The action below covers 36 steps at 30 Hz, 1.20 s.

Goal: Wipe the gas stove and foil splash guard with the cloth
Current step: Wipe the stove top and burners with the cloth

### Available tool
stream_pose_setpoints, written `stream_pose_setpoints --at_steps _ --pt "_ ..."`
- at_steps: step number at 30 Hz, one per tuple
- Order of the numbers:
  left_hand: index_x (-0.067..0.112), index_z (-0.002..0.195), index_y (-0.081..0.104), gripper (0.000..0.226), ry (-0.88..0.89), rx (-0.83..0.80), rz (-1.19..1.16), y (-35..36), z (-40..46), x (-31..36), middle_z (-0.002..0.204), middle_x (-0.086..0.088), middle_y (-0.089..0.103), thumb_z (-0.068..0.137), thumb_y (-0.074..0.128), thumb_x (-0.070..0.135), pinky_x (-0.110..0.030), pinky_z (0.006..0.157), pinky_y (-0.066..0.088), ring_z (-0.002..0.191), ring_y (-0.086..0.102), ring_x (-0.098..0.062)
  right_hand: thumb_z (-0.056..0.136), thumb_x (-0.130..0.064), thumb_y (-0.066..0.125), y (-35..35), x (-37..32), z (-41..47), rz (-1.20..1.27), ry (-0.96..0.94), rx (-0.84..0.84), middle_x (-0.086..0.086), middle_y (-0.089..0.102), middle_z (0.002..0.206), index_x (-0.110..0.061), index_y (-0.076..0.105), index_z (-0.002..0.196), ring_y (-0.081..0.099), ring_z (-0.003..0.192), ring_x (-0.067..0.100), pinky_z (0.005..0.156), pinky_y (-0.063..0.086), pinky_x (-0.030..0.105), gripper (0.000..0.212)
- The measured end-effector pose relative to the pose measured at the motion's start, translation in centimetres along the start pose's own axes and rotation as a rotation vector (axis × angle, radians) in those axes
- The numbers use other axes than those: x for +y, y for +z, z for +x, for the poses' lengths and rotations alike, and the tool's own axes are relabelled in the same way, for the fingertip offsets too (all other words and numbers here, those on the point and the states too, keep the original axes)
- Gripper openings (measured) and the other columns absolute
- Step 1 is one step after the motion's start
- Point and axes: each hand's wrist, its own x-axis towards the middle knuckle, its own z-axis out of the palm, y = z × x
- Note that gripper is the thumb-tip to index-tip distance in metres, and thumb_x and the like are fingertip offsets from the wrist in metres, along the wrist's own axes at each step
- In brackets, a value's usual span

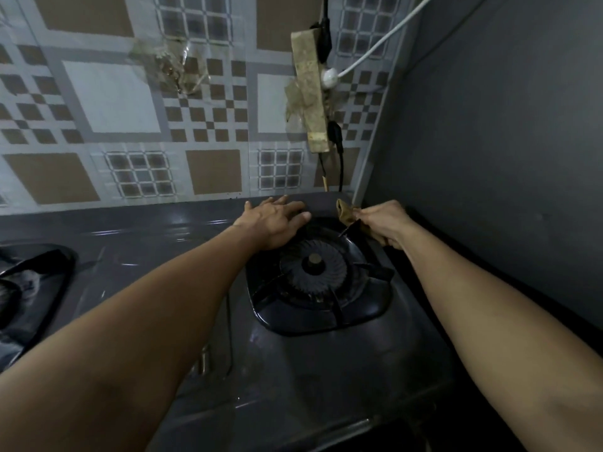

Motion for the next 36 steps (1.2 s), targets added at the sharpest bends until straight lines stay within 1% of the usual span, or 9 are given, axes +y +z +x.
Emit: stream_pose_setpoints --at_steps 5,7,11,13,19,22,28,32,36 --pt "0.041 0.148 0.027 0.06 -0.046 0.01 0.028 -0.6 0.0 -0.4 0.161 -0.002 0.017 0.094 0.025 0.067 -0.061 0.115 0.009 0.147 0.017 -0.025 0.06 -0.04 0.077 0.5 0.4 0.1 -0.02 0.075 0.117 0.007 0.074 0.088 -0.013 0.077 0.092 0.071 0.086 0.026 0.077 0.058 0.033 0.042" --pt "0.043 0.149 0.023 0.061 -0.067 -0.002 0.059 -0.8 0.1 -0.9 0.161 -0.003 0.017 0.094 0.025 0.067 -0.062 0.115 0.008 0.148 0.016 -0.027 0.065 -0.039 0.077 0.7 0.0 -0.3 -0.053 0.105 0.154 0.01 0.071 0.093 -0.008 0.072 0.098 0.069 0.085 0.027 0.069 0.054 0.029 0.045" --pt "0.043 0.151 0.014 0.069 -0.136 0.002 0.114 -1.0 0.2 -0.6 0.161 -0.006 0.018 0.09 0.021 0.073 -0.068 0.112 0.009 0.147 0.016 -0.03 0.067 -0.033 0.077 -0.9 0.0 -2.5 -0.09 0.214 0.091 0.015 0.068 0.103 -0.003 0.063 0.11 0.067 0.091 0.032 0.081 0.057 0.041 0.054" --pt "0.039 0.153 0.011 0.077 -0.028 -0.001 0.142 -0.9 -3.3 2.0 0.161 -0.008 0.017 0.087 0.02 0.077 -0.071 0.11 0.008 0.147 0.016 -0.033 0.068 -0.031 0.077 -3.8 1.3 -9.9 -0.121 0.242 0.225 0.016 0.068 0.103 -0.003 0.062 0.108 0.067 0.092 0.033 0.08 0.057 0.04 0.051" --pt "0.022 0.155 0.006 0.079 -0.08 0.125 0.354 -0.5 -3.2 2.6 0.162 -0.012 0.004 0.093 0.028 0.066 -0.069 0.112 0.005 0.148 0.003 -0.036 0.079 -0.026 0.074 -3.7 1.5 -10.8 -0.233 0.275 0.149 0.01 0.058 0.081 -0.007 0.057 0.085 0.059 0.076 0.027 0.064 0.048 0.032 0.026" --pt "0.02 0.155 0.011 0.078 -0.008 0.092 0.327 -0.1 -4.3 3.4 0.163 -0.011 0.003 0.094 0.027 0.065 -0.066 0.114 0.003 0.149 -0.001 -0.031 0.081 -0.027 0.072 -4.1 2.2 -11.4 -0.263 0.284 0.166 0.009 0.054 0.074 -0.006 0.058 0.085 0.055 0.071 0.026 0.068 0.048 0.034 0.025" --pt "0.019 0.153 0.022 0.077 0.067 0.018 0.191 0.7 -7.7 3.6 0.163 -0.009 0.006 0.093 0.028 0.066 -0.065 0.114 0.0 0.15 0.001 -0.028 0.079 -0.025 0.071 -4.3 3.4 -15.3 -0.339 0.248 0.201 0.016 0.066 0.109 0.001 0.063 0.11 0.063 0.102 0.033 0.091 0.053 0.042 0.042" --pt "0.018 0.152 0.025 0.071 0.07 0.017 0.151 1.3 -10.1 3.7 0.163 -0.008 0.005 0.096 0.024 0.062 -0.064 0.114 -0.002 0.15 0.0 -0.027 0.078 -0.027 0.072 -4.3 4.1 -18.5 -0.414 0.148 0.202 0.009 0.069 0.108 -0.008 0.072 0.108 0.063 0.106 0.027 0.091 0.049 0.028 0.035" --pt "0.016 0.153 0.022 0.064 0.058 0.002 0.117 1.6 -12.0 3.7 0.163 -0.007 0.0 0.1 0.023 0.052 -0.063 0.114 -0.004 0.15 -0.004 -0.026 0.09 -0.023 0.064 -2.9 5.1 -22.2 -0.531 -0.07 0.09 0.004 0.06 0.134 -0.011 0.065 0.124 0.051 0.128 0.02 0.101 0.033 0.017 0.036"
